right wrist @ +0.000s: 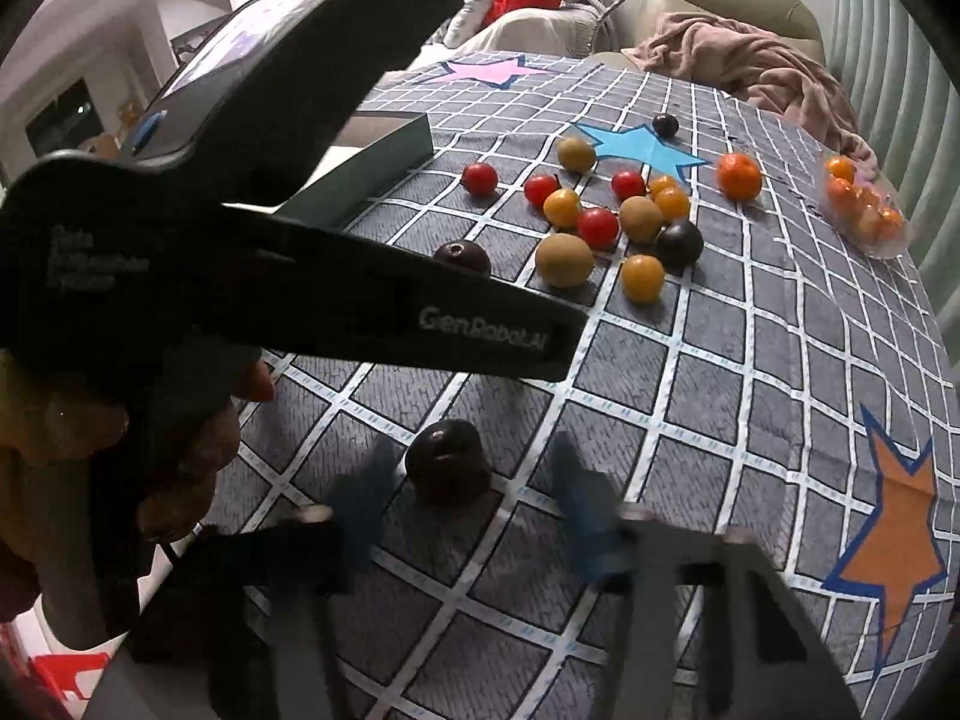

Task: Organize fruits
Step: 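Close the left gripper on a dark plum while the right gripper grasps another dark plum, then carry both held dark plums over the white tray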

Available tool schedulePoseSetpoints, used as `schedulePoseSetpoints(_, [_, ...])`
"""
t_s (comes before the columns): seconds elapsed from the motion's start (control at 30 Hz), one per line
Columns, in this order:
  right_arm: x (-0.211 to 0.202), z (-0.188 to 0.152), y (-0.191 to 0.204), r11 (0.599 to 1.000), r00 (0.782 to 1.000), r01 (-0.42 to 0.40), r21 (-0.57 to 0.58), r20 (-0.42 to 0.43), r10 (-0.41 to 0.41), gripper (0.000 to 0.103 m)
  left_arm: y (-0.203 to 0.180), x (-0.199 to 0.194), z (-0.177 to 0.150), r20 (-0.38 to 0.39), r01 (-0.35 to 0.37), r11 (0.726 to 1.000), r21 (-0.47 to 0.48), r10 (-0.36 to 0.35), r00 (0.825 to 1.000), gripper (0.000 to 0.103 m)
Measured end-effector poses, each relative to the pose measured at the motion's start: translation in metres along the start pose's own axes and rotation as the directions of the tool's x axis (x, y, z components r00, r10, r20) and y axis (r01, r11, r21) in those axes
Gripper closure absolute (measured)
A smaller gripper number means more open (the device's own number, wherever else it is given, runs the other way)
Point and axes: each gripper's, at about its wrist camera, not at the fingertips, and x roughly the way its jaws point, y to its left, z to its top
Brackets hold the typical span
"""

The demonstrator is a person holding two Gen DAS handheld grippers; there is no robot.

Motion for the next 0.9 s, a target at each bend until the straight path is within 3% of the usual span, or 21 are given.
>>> schedulePoseSetpoints(0.07, [-0.005,-0.002,-0.004,0.999,1.0,-0.027,0.021,0.005,0.027,0.071,-0.005,-0.005,-0.002,0.009,0.026,1.0,0.014,-0.026,1.0,0.018])
schedulePoseSetpoints(0.17, [-0.011,-0.005,-0.009,1.0,1.0,-0.013,0.022,0.003,0.013,0.071,-0.014,-0.013,-0.006,0.021,0.037,0.999,0.029,-0.038,0.999,0.054])
schedulePoseSetpoints(0.2, [-0.015,-0.007,-0.012,0.999,1.0,-0.013,0.03,0.003,0.013,0.071,-0.016,-0.014,-0.006,0.023,0.043,0.999,0.03,-0.044,0.999,0.061])
schedulePoseSetpoints(0.23, [-0.018,-0.009,-0.015,0.999,1.0,-0.012,0.039,0.003,0.012,0.071,-0.017,-0.016,-0.006,0.027,0.041,0.999,0.03,-0.042,0.999,0.076])
schedulePoseSetpoints(0.57, [-0.047,-0.014,-0.049,0.986,0.999,-0.025,0.163,0.029,0.02,0.071,-0.004,-0.045,-0.018,0.08,0.08,0.997,-0.002,-0.08,0.994,0.078])
schedulePoseSetpoints(0.9, [-0.056,0.006,-0.028,0.988,0.997,-0.061,0.141,0.049,0.054,0.071,0.042,-0.089,-0.023,0.159,0.078,0.996,-0.041,-0.071,0.985,0.078])
